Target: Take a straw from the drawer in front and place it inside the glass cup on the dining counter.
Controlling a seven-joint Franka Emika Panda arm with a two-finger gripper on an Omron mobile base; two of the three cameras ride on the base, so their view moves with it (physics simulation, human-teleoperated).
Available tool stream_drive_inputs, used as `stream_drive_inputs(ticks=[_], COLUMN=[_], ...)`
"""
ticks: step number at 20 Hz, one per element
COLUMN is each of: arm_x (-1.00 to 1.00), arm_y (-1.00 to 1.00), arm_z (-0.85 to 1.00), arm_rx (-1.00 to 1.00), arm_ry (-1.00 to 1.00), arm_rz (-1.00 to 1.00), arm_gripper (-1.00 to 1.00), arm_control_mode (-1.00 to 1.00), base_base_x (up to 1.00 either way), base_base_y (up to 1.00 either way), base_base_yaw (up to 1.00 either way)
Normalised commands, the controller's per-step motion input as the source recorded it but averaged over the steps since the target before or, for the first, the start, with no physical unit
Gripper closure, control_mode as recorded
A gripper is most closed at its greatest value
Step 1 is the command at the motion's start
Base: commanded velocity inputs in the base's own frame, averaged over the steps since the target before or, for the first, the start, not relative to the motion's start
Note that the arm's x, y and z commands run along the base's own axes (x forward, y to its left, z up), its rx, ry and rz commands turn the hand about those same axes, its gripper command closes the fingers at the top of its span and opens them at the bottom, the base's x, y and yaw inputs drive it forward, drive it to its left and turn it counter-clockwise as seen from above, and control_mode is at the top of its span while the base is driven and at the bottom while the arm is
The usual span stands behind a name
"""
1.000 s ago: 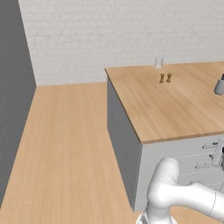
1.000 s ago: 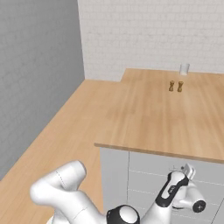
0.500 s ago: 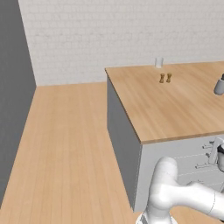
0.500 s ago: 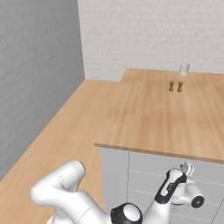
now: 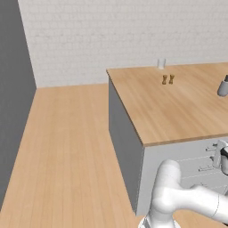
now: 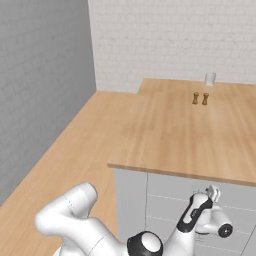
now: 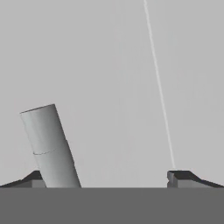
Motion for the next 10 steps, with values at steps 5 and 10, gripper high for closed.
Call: stream_drive_inputs(ticks=[5, 10], arm_x=[0.07, 0.14], arm_y=[0.00, 0.00], arm_z=[-0.79, -0.77], arm_rx=[-0.06, -0.05], arm_ry=[0.00, 0.08], arm_rz=[0.00, 0.00], arm_gripper=[1.00, 1.00], arm_control_mode=[-1.00, -1.00], base_base_x=[0.00, 0.00], base_base_y=[0.00, 0.00], base_base_yaw=[0.00, 0.00])
